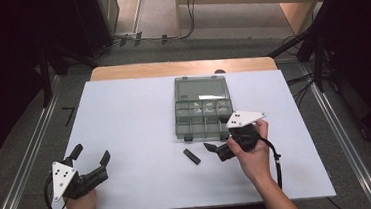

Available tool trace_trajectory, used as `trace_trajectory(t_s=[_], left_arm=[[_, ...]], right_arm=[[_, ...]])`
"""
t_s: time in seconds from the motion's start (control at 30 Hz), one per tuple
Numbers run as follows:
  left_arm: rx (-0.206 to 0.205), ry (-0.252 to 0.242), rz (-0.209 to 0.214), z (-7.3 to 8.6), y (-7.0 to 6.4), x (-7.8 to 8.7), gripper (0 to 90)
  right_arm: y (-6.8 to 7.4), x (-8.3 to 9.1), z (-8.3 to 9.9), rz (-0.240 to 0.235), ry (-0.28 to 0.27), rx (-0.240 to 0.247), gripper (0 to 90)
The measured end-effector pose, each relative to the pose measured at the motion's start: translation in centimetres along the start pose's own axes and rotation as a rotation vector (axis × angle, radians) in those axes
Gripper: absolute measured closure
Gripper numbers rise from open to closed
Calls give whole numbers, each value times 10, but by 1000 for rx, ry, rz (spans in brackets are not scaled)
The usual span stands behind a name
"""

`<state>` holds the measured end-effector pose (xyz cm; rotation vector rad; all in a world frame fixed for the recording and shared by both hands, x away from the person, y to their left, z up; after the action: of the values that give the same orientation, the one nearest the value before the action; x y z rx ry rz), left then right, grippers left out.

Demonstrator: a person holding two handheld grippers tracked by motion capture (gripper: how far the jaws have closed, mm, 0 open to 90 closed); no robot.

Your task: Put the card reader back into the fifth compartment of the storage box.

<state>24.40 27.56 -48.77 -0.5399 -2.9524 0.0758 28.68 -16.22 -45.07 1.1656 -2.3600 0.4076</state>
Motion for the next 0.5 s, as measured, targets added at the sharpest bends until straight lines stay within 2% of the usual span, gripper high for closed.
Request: trace_trajectory(t_s=[0.5], left_arm=[[6,-4,7,0,1,1,116]], right_arm=[[14,-26,-5,-37,90,5,0]])
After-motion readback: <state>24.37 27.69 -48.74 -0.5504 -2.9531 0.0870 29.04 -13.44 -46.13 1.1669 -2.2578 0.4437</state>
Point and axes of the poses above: each handheld gripper's, and its own axes: x roughly backward along the jaws, z roughly out of its underside, y roughly to its left, the point moved 2 cm from there along -x, roughly forward along the jaws, and after that the axes turned 6 degrees about x, right-handed, at the moved point
